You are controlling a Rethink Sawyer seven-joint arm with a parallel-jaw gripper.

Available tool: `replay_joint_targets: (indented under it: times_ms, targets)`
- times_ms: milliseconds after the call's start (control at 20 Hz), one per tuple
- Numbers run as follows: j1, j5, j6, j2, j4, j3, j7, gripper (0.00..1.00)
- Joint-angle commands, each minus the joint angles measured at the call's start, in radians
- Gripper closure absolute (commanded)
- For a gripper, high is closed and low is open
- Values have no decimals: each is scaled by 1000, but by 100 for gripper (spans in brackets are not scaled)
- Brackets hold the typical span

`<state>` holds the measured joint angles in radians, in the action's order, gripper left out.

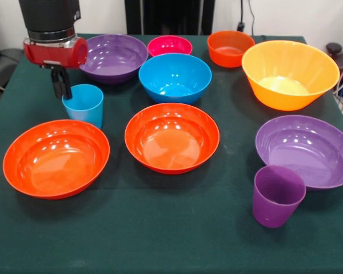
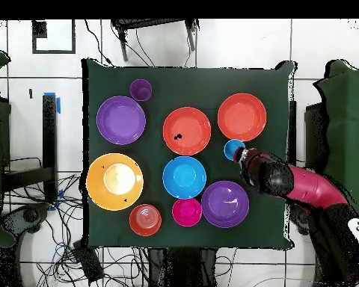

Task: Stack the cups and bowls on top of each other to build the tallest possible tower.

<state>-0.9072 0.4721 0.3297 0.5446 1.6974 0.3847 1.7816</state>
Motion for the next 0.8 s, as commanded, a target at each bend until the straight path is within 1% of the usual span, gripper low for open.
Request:
replay_joint_targets:
  times_ms: [50, 350, 800]
  targets:
    - [41, 105, 108, -55, 27, 72, -170, 100]
    - [45, 105, 125, -50, 22, 69, -172, 100]
    - [71, 107, 132, -35, 15, 45, -155, 100]
